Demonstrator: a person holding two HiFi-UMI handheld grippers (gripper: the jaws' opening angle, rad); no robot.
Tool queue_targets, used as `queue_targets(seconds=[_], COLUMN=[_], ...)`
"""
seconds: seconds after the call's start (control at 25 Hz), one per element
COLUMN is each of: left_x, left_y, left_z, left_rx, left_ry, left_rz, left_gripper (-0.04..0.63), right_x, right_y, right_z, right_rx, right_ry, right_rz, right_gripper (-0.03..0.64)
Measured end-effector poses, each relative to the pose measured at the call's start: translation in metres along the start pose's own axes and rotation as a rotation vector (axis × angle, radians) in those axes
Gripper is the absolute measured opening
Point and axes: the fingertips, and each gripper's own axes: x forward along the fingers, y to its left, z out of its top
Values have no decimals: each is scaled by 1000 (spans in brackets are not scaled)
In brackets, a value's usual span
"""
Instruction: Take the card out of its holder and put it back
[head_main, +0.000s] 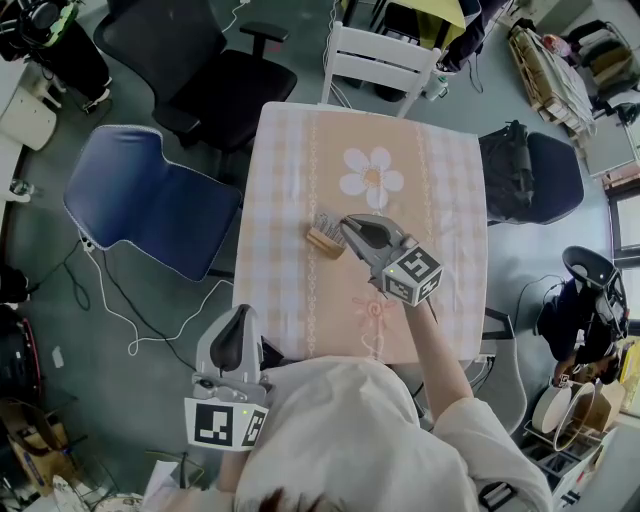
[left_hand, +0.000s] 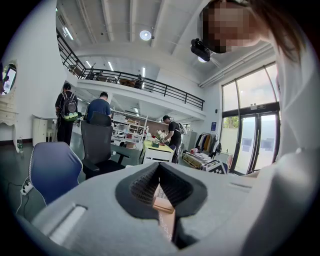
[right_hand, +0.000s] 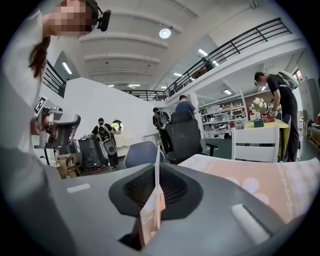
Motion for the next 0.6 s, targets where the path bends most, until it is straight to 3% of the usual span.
queue_targets(seconds=[0.6], left_x=[-1], left_y=[2], left_z=[1], left_rx=[-2], left_ry=[-4], left_rz=[3], left_gripper=[0], right_x=[4], right_y=[2], right_z=[-16], right_rx=[-1], right_ry=[24], right_rz=[-5], right_gripper=[20])
